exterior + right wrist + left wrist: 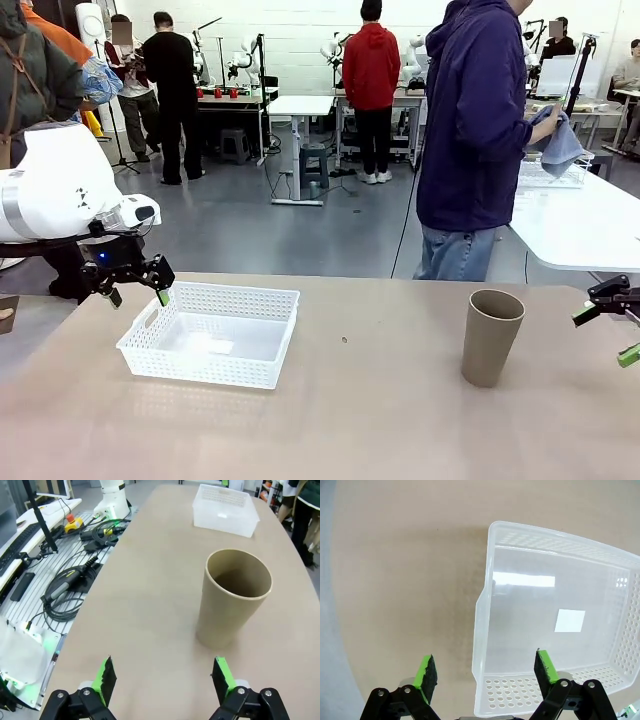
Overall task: Clean and organize the cups into the basket.
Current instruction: Pick up the Organizing basket and move it to the center of the table, then pick up the Reusable plastic cup from the right side of the table and place it inside the Organizing basket.
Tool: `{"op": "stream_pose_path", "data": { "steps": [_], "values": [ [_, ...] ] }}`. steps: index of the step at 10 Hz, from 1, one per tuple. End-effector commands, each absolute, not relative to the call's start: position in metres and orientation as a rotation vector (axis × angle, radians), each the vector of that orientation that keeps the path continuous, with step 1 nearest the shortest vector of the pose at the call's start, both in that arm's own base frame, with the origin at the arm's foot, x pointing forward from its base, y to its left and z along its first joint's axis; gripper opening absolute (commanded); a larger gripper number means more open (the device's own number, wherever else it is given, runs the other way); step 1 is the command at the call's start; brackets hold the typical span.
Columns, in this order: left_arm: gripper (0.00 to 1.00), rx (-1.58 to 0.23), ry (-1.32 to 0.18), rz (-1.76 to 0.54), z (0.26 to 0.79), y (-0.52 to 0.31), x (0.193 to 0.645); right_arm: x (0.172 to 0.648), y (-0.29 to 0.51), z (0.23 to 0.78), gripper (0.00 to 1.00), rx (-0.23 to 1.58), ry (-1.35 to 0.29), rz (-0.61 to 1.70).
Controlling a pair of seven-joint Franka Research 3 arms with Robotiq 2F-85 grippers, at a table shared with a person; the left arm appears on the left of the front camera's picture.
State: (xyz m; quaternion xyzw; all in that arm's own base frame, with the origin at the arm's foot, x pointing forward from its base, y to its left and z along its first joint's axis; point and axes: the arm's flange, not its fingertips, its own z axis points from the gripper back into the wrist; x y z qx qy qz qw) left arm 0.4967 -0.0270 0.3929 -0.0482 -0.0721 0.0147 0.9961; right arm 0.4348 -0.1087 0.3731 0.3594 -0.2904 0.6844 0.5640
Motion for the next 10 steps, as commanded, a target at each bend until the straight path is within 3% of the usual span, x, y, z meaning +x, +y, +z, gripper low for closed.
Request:
{"op": "stream_pose_path", "data": {
  "steps": [1, 4, 5, 10],
  "values": [
    [1.00, -0.097, -0.134, 0.039, 0.394, -0.028, 0.500, 0.433, -0.110, 0.373, 1.00, 0.842, -0.686, 1.636],
    [1.00, -0.097, -0.134, 0.039, 0.394, -0.028, 0.500, 0.434, -0.110, 0.373, 1.00, 0.843, -0.687, 1.611],
    [1.00, -0.097, -0.144, 0.030, 0.393, -0.027, 0.497, 0.448, -0.103, 0.364, 1.00, 0.831, -0.743, 1.492],
    [1.00, -0.060, -0.300, 0.138, 0.382, -0.045, 0.484, 0.481, -0.108, 0.320, 1.00, 0.884, -0.829, 1.270]
  ]
}}
